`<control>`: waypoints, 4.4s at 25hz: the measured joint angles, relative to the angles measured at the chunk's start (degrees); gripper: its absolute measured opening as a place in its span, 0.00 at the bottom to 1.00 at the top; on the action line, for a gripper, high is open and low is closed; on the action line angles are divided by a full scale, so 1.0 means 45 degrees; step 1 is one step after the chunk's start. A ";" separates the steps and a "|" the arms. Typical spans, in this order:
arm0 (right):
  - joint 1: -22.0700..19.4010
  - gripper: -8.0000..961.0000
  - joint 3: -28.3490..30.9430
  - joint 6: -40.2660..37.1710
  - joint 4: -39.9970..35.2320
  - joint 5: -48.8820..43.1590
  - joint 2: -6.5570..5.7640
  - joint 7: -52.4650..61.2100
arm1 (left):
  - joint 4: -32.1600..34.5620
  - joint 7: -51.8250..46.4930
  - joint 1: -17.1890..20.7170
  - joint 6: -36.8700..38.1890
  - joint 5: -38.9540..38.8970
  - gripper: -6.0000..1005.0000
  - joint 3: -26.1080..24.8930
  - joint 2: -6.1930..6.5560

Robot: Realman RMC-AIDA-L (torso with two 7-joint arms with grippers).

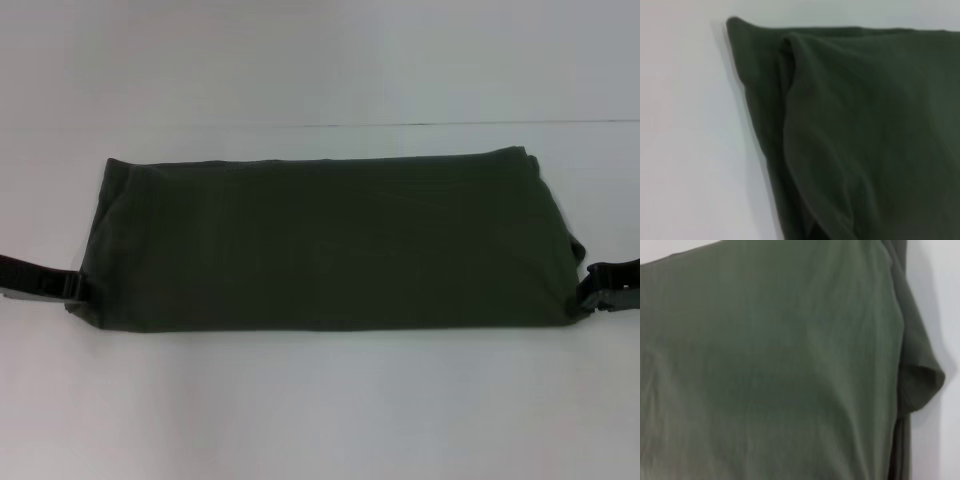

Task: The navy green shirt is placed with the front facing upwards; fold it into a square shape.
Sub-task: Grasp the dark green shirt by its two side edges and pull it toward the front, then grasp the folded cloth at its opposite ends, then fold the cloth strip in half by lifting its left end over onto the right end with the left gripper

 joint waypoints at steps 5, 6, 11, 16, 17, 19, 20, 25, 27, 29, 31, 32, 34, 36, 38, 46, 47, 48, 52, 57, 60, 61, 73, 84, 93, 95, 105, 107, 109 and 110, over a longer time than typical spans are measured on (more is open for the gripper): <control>-0.0045 0.05 0.0062 -0.1296 -0.0020 0.0000 -0.0175 -0.0393 | 0.0128 0.0039 0.0002 0.0915 0.0246 0.02 0.0066 0.0093; -0.0063 0.05 0.0048 -0.1553 -0.0024 0.0000 -0.0218 -0.0432 | 0.0230 0.0076 0.0020 0.1229 0.0414 0.02 0.0065 0.0111; -0.0108 0.05 -0.0005 -0.2779 -0.0141 0.0000 -0.0505 -0.0463 | 0.1019 0.0077 0.0095 0.2524 0.1233 0.02 -0.0013 0.0131; -0.0185 0.05 -0.0042 -0.4202 -0.0710 -0.0389 -0.0554 -0.0506 | 0.1407 0.0065 0.0146 0.3744 0.1712 0.02 -0.0021 0.0220; -0.0186 0.05 -0.0073 -0.4393 -0.0771 -0.0549 -0.0526 -0.0532 | 0.1427 0.0078 0.0155 0.4000 0.1801 0.02 -0.0002 0.0245; -0.0179 0.05 -0.0173 -0.4745 -0.0842 -0.0863 -0.0467 -0.0604 | 0.1438 0.0143 0.0180 0.4546 0.1847 0.02 0.0035 0.0283; -0.0164 0.05 -0.0264 -0.4886 -0.0858 -0.1001 -0.0433 -0.0648 | 0.1442 0.0180 0.0193 0.4775 0.1848 0.02 0.0038 0.0297; -0.0078 0.05 -0.0971 -0.5336 -0.0864 -0.1192 -0.0290 -0.0764 | 0.1448 0.0359 0.0229 0.5919 0.1848 0.02 0.0218 0.0307; -0.0054 0.05 -0.1284 -0.5492 -0.0864 -0.1194 -0.0223 -0.0778 | 0.1444 0.0365 0.0244 0.6271 0.1848 0.02 0.0332 0.0302; -0.0038 0.05 -0.1498 -0.5634 -0.0865 -0.1194 -0.0190 -0.0782 | 0.1443 0.0367 0.0250 0.6613 0.1848 0.02 0.0390 0.0304; -0.0027 0.05 -0.1615 -0.5791 -0.0866 -0.1194 -0.0182 -0.0784 | 0.1453 0.0371 0.0255 0.6863 0.1847 0.02 0.0405 0.0312; -0.0026 0.05 -0.1663 -0.5844 -0.0866 -0.1194 -0.0181 -0.0785 | 0.1458 0.0376 0.0265 0.6938 0.1847 0.02 0.0419 0.0312; -0.0036 0.05 -0.1745 -0.5904 -0.0866 -0.1193 -0.0181 -0.0787 | 0.1468 0.0376 0.0287 0.7008 0.1844 0.02 0.0451 0.0312; -0.0049 0.05 -0.1764 -0.5894 -0.0866 -0.1192 -0.0187 -0.0789 | 0.1472 0.0370 0.0303 0.6955 0.1843 0.03 0.0466 0.0312; -0.0050 0.05 -0.1773 -0.5858 -0.0866 -0.1198 -0.0189 -0.0820 | 0.1475 0.0359 0.0310 0.6878 0.1842 0.03 0.0471 0.0306; 0.0162 0.12 -0.1699 -0.5896 -0.0870 -0.1961 -0.0128 -0.0678 | 0.1484 0.0288 0.0236 0.6740 0.1843 0.03 0.0431 0.0306; 0.0164 0.13 -0.1608 -0.5928 -0.0875 -0.1952 -0.0153 -0.0680 | 0.1484 0.0288 0.0236 0.6724 0.1843 0.03 0.0422 0.0307; 0.0168 0.14 -0.1500 -0.5964 -0.0882 -0.1931 -0.0194 -0.0687 | 0.1485 0.0289 0.0236 0.6699 0.1843 0.03 0.0415 0.0308; 0.0218 0.20 -0.0750 -0.6190 -0.1037 -0.1912 -0.0463 -0.0781 | 0.1480 0.0299 0.0235 0.6527 0.1828 0.03 0.0405 0.0308; 0.0295 0.42 0.1169 -0.6770 -0.1575 -0.1576 -0.0841 -0.1006 | 0.1472 0.0298 0.0235 0.6424 0.1760 0.03 0.0399 0.0281; 0.0232 0.57 0.2132 -0.6929 -0.1567 -0.0290 -0.1084 -0.1368 | 0.1477 0.0280 0.0234 0.6312 0.1744 0.03 0.0388 0.0278; 0.0159 0.62 0.2339 -0.6899 -0.1496 0.0302 -0.1131 -0.1495 | 0.1476 0.0274 0.0229 0.6286 0.1745 0.03 0.0382 0.0276; -0.0172 0.90 0.2482 -0.5496 -0.0409 0.4036 -0.0612 -0.3129 | 0.1702 -0.0799 0.0404 0.6434 0.1828 0.03 0.0520 0.0324; -0.0471 0.89 0.2573 -0.4816 -0.0358 0.6085 -0.0257 -0.4378 | 0.2644 -0.2352 0.0560 0.6338 0.1831 0.10 0.0122 0.0484; -0.0913 0.89 0.2633 -0.4066 -0.0156 0.6939 0.0195 -0.5765 | 0.1659 -0.2868 -0.0233 0.4018 0.1680 0.49 -0.1032 0.0605; -0.0956 0.89 0.2637 -0.3962 -0.0076 0.6946 0.0215 -0.5776 | 0.0854 -0.2969 -0.0518 0.3714 0.1748 0.65 -0.0974 0.0756; -0.0976 0.89 0.2638 -0.3824 -0.0015 0.6962 0.0197 -0.5656 | 0.0150 -0.3328 -0.0737 0.3569 0.1816 0.88 -0.0916 0.0999; -0.0948 0.89 0.2638 -0.3816 -0.0016 0.6966 0.0195 -0.5631 | 0.0145 -0.3307 -0.0712 0.3550 0.1820 0.88 -0.0821 0.0972; -0.0919 0.89 0.2636 -0.3815 -0.0017 0.6969 0.0195 -0.5600 | 0.0142 -0.3304 -0.0666 0.3438 0.1823 0.88 -0.0733 0.0932; -0.0906 0.89 0.2626 -0.3814 -0.0016 0.6970 0.0199 -0.5576 | 0.0141 -0.3303 -0.0638 0.3337 0.1824 0.88 -0.0656 0.0914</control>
